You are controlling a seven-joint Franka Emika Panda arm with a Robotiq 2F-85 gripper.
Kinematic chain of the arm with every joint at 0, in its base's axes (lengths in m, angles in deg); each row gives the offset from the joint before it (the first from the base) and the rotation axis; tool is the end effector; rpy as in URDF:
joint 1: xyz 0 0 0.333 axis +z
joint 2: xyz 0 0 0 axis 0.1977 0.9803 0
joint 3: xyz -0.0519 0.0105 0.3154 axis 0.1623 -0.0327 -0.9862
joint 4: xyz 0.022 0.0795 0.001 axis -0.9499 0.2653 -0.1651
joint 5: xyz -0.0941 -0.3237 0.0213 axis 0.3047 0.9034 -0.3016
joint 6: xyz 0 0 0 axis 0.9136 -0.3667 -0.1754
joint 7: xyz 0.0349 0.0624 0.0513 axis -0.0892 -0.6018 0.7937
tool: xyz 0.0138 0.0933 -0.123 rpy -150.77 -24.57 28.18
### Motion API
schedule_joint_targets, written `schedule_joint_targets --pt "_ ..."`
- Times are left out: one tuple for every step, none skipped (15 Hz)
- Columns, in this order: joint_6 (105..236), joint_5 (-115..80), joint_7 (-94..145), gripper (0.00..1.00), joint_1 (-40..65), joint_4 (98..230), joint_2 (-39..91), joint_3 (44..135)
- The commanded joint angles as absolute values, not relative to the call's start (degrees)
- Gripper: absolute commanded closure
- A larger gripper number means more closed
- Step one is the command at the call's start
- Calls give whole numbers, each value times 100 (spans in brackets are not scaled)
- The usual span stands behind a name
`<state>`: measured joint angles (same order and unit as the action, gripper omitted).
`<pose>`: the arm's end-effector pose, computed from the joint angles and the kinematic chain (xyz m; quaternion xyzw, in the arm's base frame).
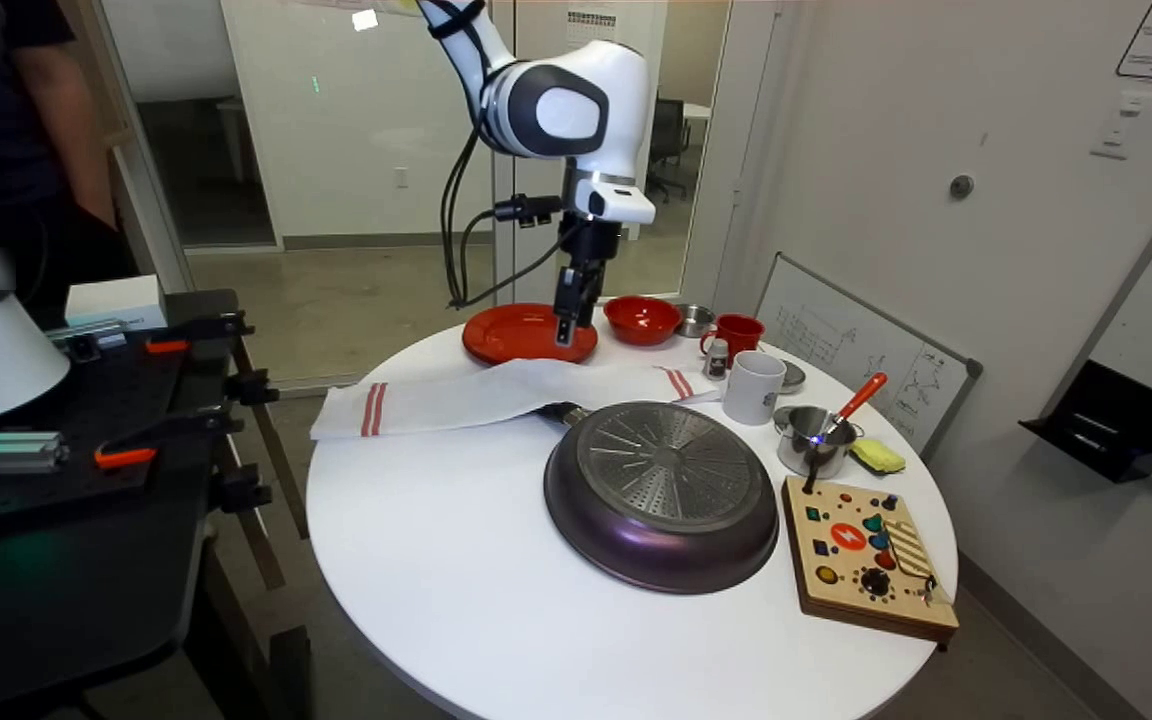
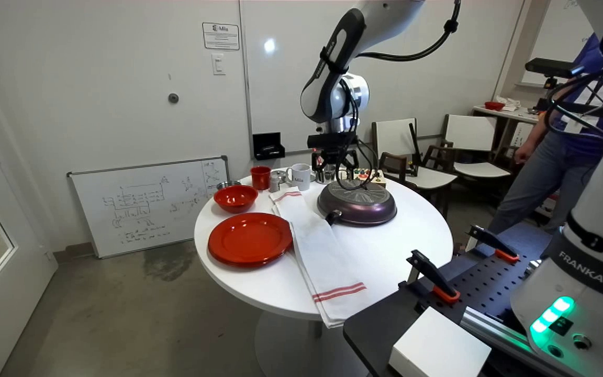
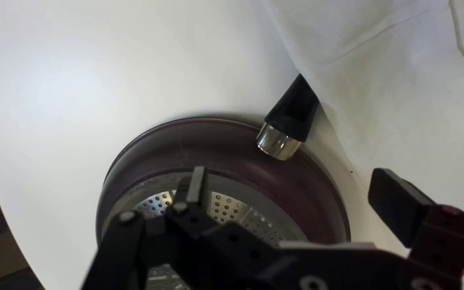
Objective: Unfold the towel
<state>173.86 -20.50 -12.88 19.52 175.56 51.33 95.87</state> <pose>0.5945 -0.0170 0.1320 0.9276 -0.3633 -0.0385 0.0783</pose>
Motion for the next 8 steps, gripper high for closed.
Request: schedule_joint_targets --pt "17381 -2041 -1301 0 1939 17551 5134 9568" --pt "17386 -2043 -1310 0 1940 17557 5133 9563" --pt "17389 -2044 -1319 0 1941 17561 5133 9558" --pt "17391 -2044 -1326 0 1941 17562 5133 9558" --pt "17391 -2044 -1329 0 1941 17562 5133 9558" --pt "17391 -2044 -1332 0 1941 17562 5133 9557" --pt "17391 -2044 -1334 0 1941 17562 5133 9557" --pt "17391 -2044 -1336 0 1941 17562 5133 9557"
